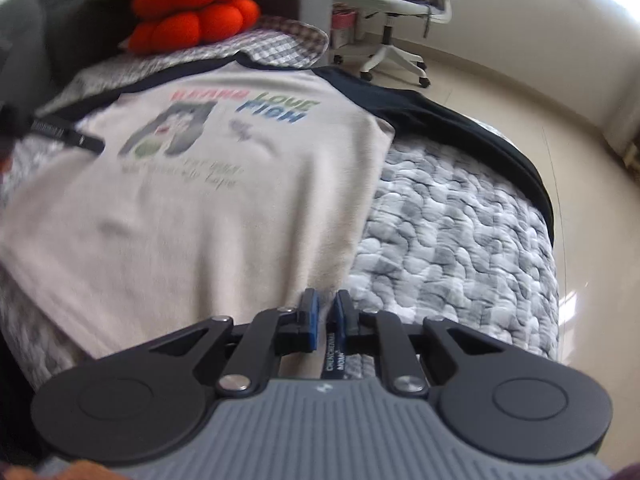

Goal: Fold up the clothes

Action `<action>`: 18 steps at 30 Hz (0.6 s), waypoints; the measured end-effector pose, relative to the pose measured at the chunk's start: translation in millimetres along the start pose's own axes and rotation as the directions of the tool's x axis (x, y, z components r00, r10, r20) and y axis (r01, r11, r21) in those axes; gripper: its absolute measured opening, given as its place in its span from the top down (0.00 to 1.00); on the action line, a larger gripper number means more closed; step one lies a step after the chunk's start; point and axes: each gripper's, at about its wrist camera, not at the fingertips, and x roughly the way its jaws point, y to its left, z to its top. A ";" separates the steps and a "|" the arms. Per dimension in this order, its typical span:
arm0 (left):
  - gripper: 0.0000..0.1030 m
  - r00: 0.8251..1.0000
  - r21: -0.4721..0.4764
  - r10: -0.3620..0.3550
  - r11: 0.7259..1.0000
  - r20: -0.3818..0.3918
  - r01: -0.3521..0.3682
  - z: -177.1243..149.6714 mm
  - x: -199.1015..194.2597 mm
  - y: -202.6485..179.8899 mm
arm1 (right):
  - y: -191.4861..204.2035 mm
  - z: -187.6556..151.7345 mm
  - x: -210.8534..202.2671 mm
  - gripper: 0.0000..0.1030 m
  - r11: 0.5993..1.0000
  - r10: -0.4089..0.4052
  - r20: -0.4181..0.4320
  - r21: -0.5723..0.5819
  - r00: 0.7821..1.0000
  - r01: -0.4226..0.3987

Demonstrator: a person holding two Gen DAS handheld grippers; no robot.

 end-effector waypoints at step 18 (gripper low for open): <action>0.36 1.000 0.015 -0.016 1.000 -0.013 0.016 -1.4 1.4 3.3 | -5.4 -1.5 3.0 0.95 0.993 -0.114 0.010 0.018 0.993 0.113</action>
